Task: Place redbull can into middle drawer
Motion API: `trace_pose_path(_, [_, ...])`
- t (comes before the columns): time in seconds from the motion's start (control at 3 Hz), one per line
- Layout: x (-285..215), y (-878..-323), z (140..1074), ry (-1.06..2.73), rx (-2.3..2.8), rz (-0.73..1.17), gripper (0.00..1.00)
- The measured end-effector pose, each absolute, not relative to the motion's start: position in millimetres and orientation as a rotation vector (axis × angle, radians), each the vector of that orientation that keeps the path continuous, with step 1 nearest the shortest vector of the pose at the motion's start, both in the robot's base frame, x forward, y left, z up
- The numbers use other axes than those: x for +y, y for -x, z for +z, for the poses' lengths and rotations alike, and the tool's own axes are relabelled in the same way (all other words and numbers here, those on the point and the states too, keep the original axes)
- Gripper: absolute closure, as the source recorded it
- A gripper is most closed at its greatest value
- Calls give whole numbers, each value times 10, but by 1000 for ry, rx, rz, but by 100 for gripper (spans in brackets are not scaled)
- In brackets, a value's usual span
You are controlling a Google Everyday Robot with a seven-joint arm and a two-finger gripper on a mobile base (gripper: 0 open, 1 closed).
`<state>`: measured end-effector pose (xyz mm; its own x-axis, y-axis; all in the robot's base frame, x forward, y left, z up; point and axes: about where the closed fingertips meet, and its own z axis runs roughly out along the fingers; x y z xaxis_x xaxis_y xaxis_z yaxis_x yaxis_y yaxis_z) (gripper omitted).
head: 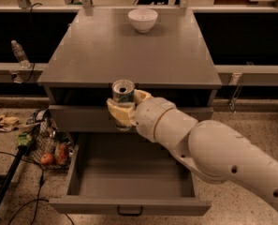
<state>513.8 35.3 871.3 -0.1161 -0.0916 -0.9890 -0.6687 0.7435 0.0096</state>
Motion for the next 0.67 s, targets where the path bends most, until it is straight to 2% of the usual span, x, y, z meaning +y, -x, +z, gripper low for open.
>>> trace_pose_path(0.33, [478,-5132,8316,730,1543,627,100])
trace_pose_path(0.67, [481,-5134,8331,715,1548,634,100])
